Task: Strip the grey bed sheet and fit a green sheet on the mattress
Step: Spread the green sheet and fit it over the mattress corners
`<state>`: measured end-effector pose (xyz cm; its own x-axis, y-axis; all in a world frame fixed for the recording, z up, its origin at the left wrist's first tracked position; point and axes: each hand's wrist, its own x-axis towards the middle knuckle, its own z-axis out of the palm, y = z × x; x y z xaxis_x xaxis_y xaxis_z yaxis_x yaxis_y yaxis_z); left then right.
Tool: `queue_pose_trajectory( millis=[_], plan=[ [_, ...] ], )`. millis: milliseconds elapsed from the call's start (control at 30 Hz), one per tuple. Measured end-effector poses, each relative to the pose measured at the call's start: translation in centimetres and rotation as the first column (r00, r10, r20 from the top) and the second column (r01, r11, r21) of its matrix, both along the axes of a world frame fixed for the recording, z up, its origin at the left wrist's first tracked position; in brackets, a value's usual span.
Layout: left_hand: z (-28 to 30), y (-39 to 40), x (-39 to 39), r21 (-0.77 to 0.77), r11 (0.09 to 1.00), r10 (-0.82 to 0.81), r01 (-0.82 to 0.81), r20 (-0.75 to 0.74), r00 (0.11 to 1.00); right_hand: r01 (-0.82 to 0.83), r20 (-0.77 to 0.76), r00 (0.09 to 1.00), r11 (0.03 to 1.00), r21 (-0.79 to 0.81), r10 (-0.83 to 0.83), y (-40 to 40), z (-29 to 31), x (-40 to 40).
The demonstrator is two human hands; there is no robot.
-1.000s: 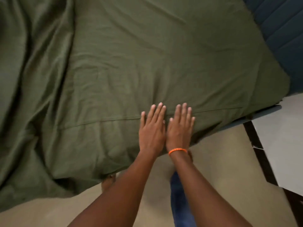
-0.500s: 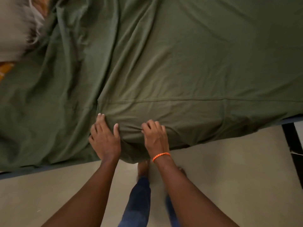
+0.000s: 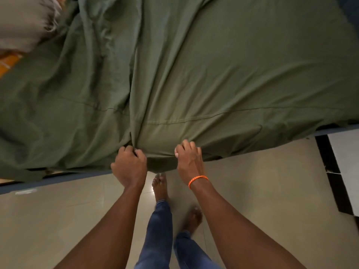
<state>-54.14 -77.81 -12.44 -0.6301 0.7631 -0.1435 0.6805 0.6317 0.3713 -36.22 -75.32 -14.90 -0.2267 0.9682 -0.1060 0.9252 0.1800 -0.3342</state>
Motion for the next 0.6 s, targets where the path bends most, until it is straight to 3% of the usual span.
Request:
queue_pose_trajectory(
  millis=[267, 400, 433, 500, 533, 567, 600],
  plan=[
    [-0.5, -1.7, -0.8, 0.070, 0.979, 0.193, -0.191, -0.026, 0.981, 0.006, -0.098, 0.995, 0.993, -0.117, -0.018, -1.6, 0.9, -2.7],
    [-1.1, -0.8, -1.5, 0.069, 0.973, 0.223, -0.218, -0.061, 0.973, -0.326, -0.096, 0.945, 0.891, -0.314, 0.312, -3.1, 0.6, -6.4],
    [-1.1, -0.5, -1.4, 0.057, 0.969, 0.242, -0.239, -0.050, 0.969, -0.350, -0.126, 0.937, 0.864, -0.362, 0.327, -4.0, 0.1, -7.2],
    [-1.0, 0.2, -0.7, 0.014, 0.961, 0.275, -0.275, -0.016, 0.961, -0.201, -0.168, 0.975, 0.902, -0.383, 0.146, -5.1, -0.9, -7.9],
    [-0.9, 0.4, -0.3, -0.004, 0.959, 0.282, -0.282, -0.005, 0.959, -0.018, -0.187, 0.981, 0.928, -0.373, -0.056, -5.1, -1.0, -7.8],
    [-0.9, 0.7, 0.0, -0.012, 0.961, 0.277, -0.277, 0.003, 0.961, 0.206, -0.220, 0.930, 0.914, -0.350, -0.294, -4.4, -0.9, -7.5],
    [-0.9, 1.0, 0.4, -0.011, 0.965, 0.262, -0.262, 0.004, 0.965, 0.415, -0.253, 0.824, 0.844, -0.341, -0.507, -3.3, -0.3, -7.0]
  ],
)
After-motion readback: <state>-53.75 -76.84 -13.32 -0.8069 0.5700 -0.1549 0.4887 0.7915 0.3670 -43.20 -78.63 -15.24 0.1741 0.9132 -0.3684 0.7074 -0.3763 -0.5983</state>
